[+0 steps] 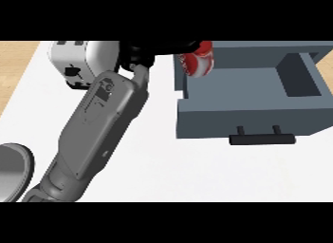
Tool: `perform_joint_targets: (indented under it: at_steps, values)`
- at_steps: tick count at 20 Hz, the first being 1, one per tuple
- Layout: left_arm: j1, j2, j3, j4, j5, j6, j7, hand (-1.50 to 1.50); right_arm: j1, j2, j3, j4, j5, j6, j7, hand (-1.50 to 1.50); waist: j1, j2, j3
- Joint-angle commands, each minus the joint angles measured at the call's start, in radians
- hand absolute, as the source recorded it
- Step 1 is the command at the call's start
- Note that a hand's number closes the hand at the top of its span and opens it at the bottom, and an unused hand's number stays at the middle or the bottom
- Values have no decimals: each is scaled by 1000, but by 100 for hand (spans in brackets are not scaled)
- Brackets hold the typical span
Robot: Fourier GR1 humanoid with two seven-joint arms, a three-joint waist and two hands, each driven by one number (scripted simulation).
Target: Pick up the can, place it into the drawer and close the drawer
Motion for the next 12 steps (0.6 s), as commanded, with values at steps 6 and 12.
perform_joint_targets:
  at_steps: [6, 12]
  values:
    - [-199, 0, -27, 251, 117, 40, -82, 150, -18, -51, -37, 8, -63, -4, 22, -150, -14, 3, 0]
    - [-328, 0, -122, 342, 218, 131, -69, 150, -12, 13, 14, 58, 50, 47, -65, -150, -26, 4, 1]
